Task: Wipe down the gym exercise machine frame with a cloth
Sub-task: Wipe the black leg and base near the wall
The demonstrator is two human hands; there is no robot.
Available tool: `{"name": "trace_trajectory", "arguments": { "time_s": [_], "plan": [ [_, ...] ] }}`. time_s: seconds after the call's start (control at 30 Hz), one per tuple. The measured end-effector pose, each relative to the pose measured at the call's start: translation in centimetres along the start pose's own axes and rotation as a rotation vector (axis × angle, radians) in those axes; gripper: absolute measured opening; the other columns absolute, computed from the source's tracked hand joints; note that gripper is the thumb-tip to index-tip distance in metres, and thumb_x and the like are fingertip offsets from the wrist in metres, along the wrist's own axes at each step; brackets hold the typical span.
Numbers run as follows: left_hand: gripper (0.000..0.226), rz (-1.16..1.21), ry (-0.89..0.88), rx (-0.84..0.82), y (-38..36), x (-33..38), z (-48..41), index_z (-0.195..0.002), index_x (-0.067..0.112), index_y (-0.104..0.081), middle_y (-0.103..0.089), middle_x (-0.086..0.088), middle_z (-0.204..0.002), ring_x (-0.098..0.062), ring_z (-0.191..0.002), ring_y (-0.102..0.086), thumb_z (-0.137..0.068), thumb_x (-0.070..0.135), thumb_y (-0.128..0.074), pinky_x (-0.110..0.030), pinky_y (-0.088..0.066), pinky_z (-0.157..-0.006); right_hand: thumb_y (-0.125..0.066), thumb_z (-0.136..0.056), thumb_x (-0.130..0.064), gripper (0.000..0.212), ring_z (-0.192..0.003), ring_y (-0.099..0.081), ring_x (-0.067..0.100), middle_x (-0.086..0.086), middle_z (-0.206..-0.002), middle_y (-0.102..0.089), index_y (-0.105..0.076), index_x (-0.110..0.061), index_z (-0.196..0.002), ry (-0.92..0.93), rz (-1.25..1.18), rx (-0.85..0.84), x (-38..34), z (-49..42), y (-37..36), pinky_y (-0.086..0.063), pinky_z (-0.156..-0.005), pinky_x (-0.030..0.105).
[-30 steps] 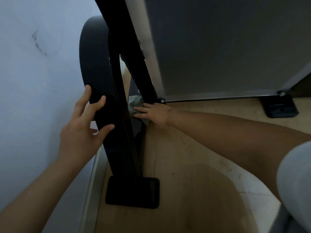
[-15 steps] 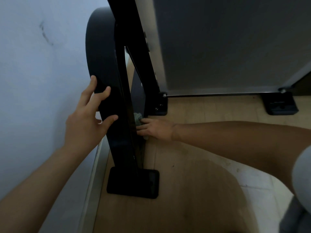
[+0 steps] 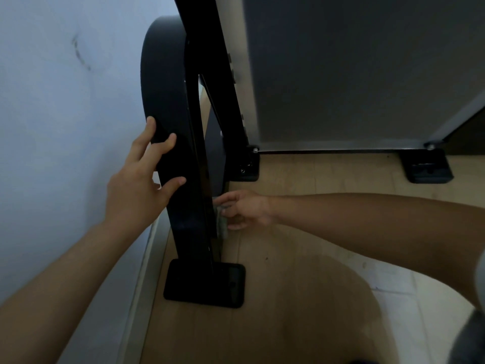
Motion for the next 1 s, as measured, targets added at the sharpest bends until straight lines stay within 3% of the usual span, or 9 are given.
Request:
{"name": "trace_trajectory", "arguments": {
  "time_s": [0.07,0.13,0.23,0.3,0.47,0.6,0.73,0.87,1.0],
  "plan": [
    [0.077,0.003,-0.003,0.000,0.2,-0.1,0.1,-0.146,0.029,-0.046,-0.018,0.010,-0.167,-0.026,-0.115,-0.065,-0.079,0.021,-0.084,-0.048,-0.062,-0.069,-0.051,-0.101,-0.002,0.038,-0.122,-0.060,0.025,0.005,-0.126,-0.063,-0.056,-0.016,-0.136,-0.045,-0.120,-0.078,-0.3,0.5,-0.7,-0.054,-0.093,0.041],
    [0.076,-0.001,-0.008,0.008,0.3,-0.1,0.1,-0.146,0.028,-0.046,-0.019,0.010,-0.166,-0.025,-0.115,-0.066,-0.080,0.022,-0.084,-0.047,-0.062,-0.069,-0.046,-0.103,-0.003,0.031,-0.111,-0.063,0.023,0.003,-0.114,-0.066,-0.058,-0.019,-0.126,-0.060,-0.179,-0.130,-1.0,1.0,-1.5,-0.050,-0.096,0.042],
    [0.077,-0.005,0.000,0.013,0.3,-0.3,0.1,-0.146,0.030,-0.046,-0.018,0.012,-0.166,-0.024,-0.113,-0.067,-0.079,0.023,-0.084,-0.047,-0.062,-0.068,-0.042,-0.105,-0.003,0.031,-0.102,-0.064,0.017,0.001,-0.109,-0.066,-0.058,-0.021,-0.123,-0.032,-0.173,-0.145,-3.1,1.5,-2.1,-0.053,-0.090,0.034],
    [0.077,-0.001,-0.005,0.018,0.3,-0.4,0.1,-0.146,0.030,-0.046,-0.018,0.013,-0.166,-0.025,-0.112,-0.067,-0.079,0.023,-0.085,-0.047,-0.061,-0.068,-0.043,-0.104,-0.003,0.033,-0.102,-0.063,0.016,0.002,-0.110,-0.066,-0.057,-0.019,-0.129,0.013,-0.181,-0.136,-5.3,1.7,-1.9,-0.055,-0.087,0.031],
    [0.078,-0.004,-0.006,0.029,0.3,-0.4,0.1,-0.146,0.031,-0.047,-0.018,0.013,-0.166,-0.025,-0.116,-0.066,-0.078,0.024,-0.085,-0.047,-0.061,-0.070,-0.051,-0.101,-0.003,0.032,-0.113,-0.054,0.021,0.004,-0.114,-0.061,-0.062,-0.019,-0.126,0.148,-0.178,-0.094,-11.5,3.2,-1.3,-0.048,-0.100,0.036],
    [0.080,-0.027,0.001,0.041,0.5,-0.2,0.0,-0.146,0.032,-0.047,-0.020,0.012,-0.166,-0.023,-0.105,-0.070,-0.076,0.026,-0.086,-0.042,-0.061,-0.064,-0.056,-0.097,0.002,0.046,-0.103,-0.065,0.016,0.004,-0.110,-0.067,-0.053,-0.012,-0.141,0.264,-0.182,0.024,-15.2,4.2,-0.9,-0.048,-0.103,0.038],
    [0.080,-0.055,0.021,0.032,0.6,-0.1,0.0,-0.144,0.036,-0.048,-0.021,0.015,-0.165,-0.022,-0.085,-0.070,-0.075,0.028,-0.087,-0.029,-0.052,-0.058,-0.058,-0.095,0.005,0.031,-0.096,-0.068,0.014,0.003,-0.102,-0.069,-0.062,-0.011,-0.121,0.338,-0.178,0.144,-15.4,4.8,-1.4,-0.058,-0.088,0.030],
    [0.079,-0.134,0.002,0.040,1.2,0.5,-0.3,-0.142,0.035,-0.052,-0.026,0.010,-0.164,-0.024,-0.115,-0.063,-0.072,0.034,-0.087,-0.032,-0.057,-0.064,-0.067,-0.091,0.003,0.027,-0.102,-0.067,0.020,0.008,-0.106,-0.068,-0.063,-0.006,-0.116,0.278,-0.003,0.262,-13.4,5.7,-1.6,-0.060,-0.082,0.032],
    [0.065,-0.149,0.037,0.063,2.4,1.2,-0.8,-0.131,0.031,-0.064,-0.043,0.005,-0.155,-0.024,-0.117,-0.055,-0.068,0.045,-0.071,-0.035,-0.057,-0.068,-0.077,-0.084,-0.002,0.025,-0.095,-0.069,0.021,0.013,-0.104,-0.066,-0.061,-0.003,-0.103,0.191,0.138,0.374,-12.8,7.0,-2.1,-0.059,-0.063,0.026]
  ]
}}
Point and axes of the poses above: each hand's wrist, its own z-axis away from the middle knuckle, its own y-axis out of the back of the hand, x = y × z, the point moved 10 cm from there along -z, towards the middle knuckle
